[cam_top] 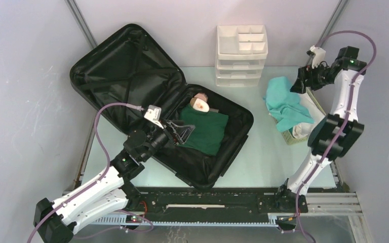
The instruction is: Open, take out, and arrange the luggage
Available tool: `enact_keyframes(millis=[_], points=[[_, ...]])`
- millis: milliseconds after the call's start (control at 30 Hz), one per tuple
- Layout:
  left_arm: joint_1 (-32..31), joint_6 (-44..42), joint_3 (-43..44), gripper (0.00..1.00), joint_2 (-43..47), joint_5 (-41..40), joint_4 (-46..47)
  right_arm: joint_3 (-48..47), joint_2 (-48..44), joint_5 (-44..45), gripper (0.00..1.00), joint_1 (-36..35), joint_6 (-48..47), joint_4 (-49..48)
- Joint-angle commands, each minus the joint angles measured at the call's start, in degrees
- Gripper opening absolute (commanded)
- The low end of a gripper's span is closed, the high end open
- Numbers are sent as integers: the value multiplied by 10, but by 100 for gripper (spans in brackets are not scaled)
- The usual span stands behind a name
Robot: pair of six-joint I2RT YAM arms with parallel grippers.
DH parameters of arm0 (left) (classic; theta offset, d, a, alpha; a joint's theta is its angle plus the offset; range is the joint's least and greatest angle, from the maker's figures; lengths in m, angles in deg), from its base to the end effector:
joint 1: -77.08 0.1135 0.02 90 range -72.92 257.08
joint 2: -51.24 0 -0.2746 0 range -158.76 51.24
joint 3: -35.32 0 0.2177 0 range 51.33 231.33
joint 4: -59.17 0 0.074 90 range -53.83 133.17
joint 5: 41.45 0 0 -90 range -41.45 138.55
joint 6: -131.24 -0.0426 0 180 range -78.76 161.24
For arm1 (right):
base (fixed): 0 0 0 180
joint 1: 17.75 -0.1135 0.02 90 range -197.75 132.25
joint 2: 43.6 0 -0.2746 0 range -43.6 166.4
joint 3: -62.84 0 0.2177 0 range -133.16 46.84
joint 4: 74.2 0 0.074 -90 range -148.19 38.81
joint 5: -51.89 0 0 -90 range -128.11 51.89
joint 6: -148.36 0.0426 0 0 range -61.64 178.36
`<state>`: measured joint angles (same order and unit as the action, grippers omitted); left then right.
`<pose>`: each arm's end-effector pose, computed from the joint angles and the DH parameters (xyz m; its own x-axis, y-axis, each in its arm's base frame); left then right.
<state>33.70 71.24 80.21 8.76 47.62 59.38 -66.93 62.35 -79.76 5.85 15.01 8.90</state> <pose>0.1106 -0.1035 0.3134 -0.3087 -0.3961 -0.8647 0.6011 0.6233 -0.5001 0.3309 -0.1137 0.3745 -0.5646 -0.3131 -0.7637 -0.5495 0.8330 0.0648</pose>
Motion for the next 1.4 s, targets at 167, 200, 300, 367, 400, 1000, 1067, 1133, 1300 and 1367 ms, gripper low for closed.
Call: enact_keyframes(millis=[167,200,300,367,400,1000,1067,1133,1300,1367], points=[[-3,-4,-18,70,37,-18,-7,-122,174,25,100,7,54,36],[-2,-3,-19,70,38,-18,-7,-120,181,29,100,5,51,37],[-3,-1,-21,70,42,-18,-10,-116,190,13,94,4,31,58],[-2,-1,-21,70,42,-19,-13,-115,191,-10,80,5,7,81],[-2,0,-20,70,43,-19,-13,-115,189,-18,72,6,-4,91],[-2,5,-8,70,30,-8,-10,-129,97,114,6,56,-54,31],[-3,5,-8,70,31,-9,-12,-129,106,146,6,56,-56,18],[-3,5,-9,70,31,-9,-12,-133,123,165,6,55,-65,18],[-2,8,-6,70,24,-7,-9,-134,182,200,12,35,-94,35],[-3,8,-5,70,24,-7,-10,-134,197,208,24,28,-95,38]])
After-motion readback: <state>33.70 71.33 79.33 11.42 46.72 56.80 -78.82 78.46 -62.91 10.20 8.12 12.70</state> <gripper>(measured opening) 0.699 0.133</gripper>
